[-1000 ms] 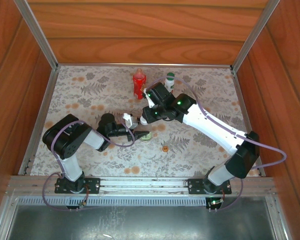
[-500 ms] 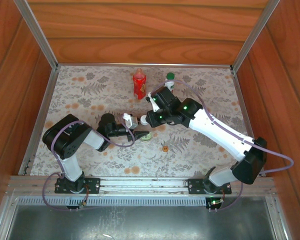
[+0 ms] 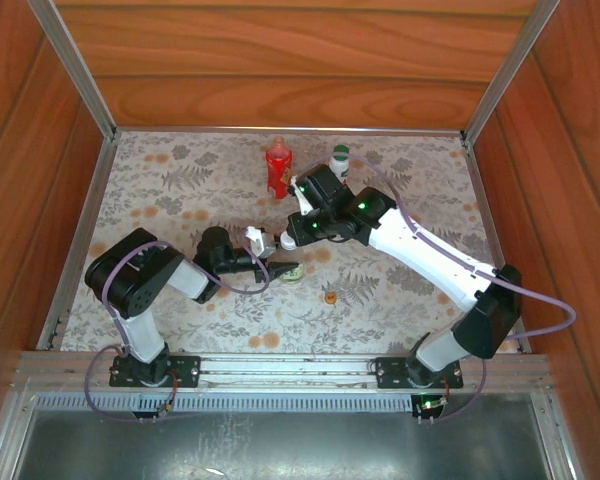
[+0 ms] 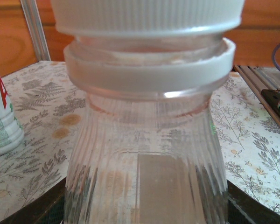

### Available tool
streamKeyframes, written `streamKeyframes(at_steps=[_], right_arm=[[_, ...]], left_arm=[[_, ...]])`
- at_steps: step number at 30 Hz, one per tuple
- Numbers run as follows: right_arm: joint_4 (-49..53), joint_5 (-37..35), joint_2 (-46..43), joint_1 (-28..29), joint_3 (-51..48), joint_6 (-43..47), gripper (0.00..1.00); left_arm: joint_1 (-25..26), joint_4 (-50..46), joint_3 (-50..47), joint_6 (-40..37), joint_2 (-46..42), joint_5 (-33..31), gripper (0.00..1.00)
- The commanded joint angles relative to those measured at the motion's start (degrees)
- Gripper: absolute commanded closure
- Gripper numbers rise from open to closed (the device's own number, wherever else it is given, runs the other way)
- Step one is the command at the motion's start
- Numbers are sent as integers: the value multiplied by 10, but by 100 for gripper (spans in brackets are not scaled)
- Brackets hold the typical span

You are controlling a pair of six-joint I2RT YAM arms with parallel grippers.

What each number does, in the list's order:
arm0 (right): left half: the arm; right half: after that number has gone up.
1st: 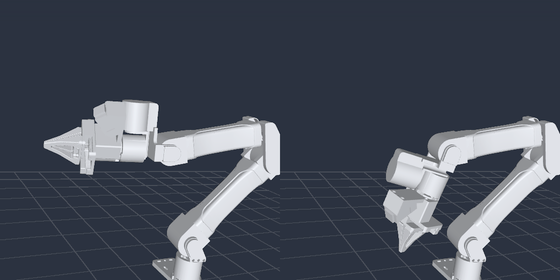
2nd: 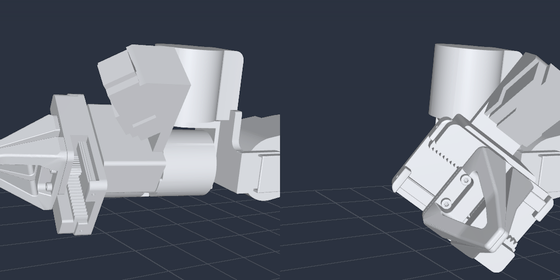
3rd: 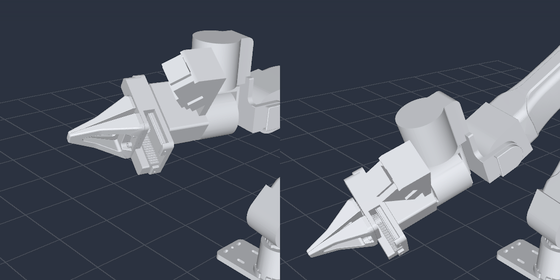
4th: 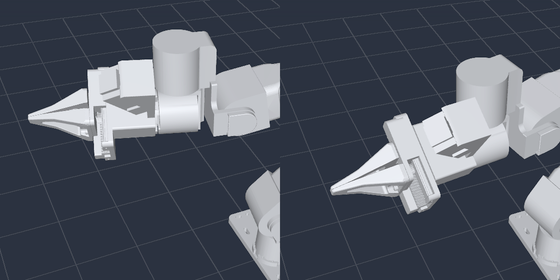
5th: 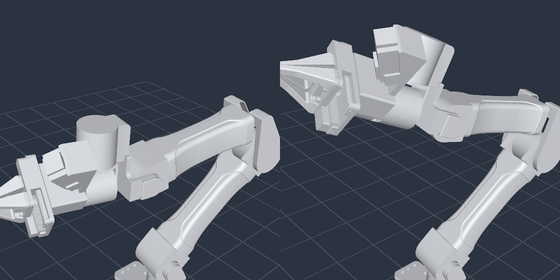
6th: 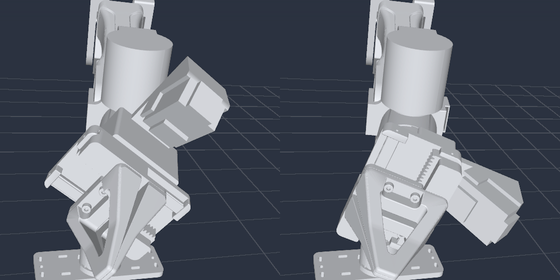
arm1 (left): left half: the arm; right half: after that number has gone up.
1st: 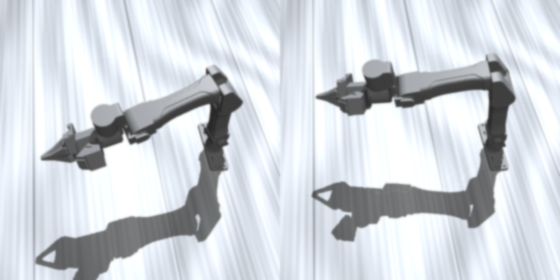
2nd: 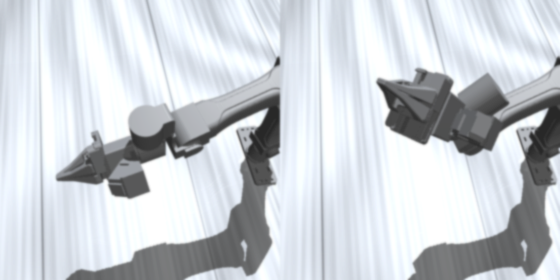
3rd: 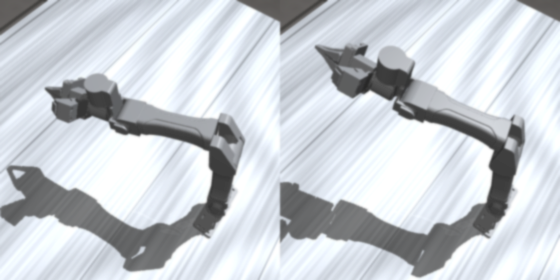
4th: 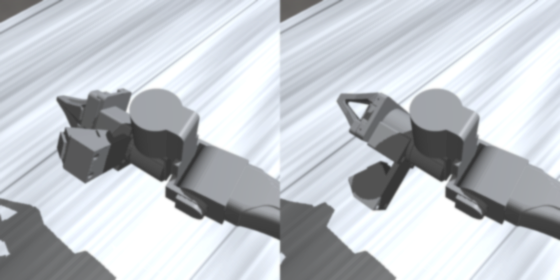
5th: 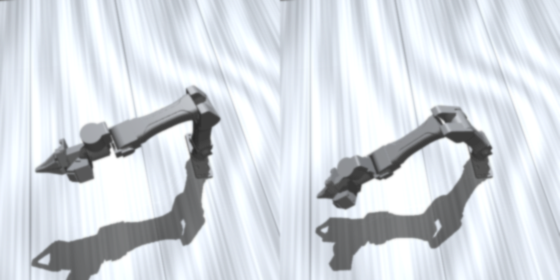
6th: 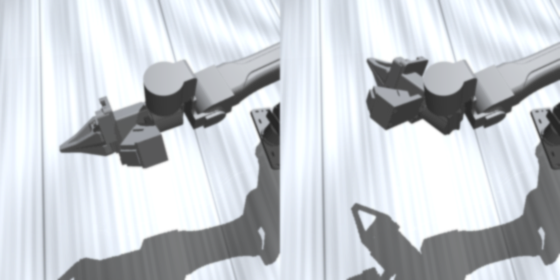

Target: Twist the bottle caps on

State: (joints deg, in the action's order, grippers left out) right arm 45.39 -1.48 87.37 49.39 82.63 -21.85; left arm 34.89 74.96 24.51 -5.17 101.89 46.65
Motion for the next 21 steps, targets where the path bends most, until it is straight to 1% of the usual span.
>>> streamKeyframes(at_steps=[1,9,16,21], right_arm=[[54,0,17,-5,-10,-7,76],[46,18,-13,-6,-42,-20,82],[43,50,-22,-6,-42,-33,84],[52,55,-27,-6,-33,-39,84]], left_arm=[[-1,4,2,-3,6,19,41],[-2,5,4,0,8,14,41],[-1,5,3,-1,11,15,41],[-1,4,1,-3,11,15,41]])
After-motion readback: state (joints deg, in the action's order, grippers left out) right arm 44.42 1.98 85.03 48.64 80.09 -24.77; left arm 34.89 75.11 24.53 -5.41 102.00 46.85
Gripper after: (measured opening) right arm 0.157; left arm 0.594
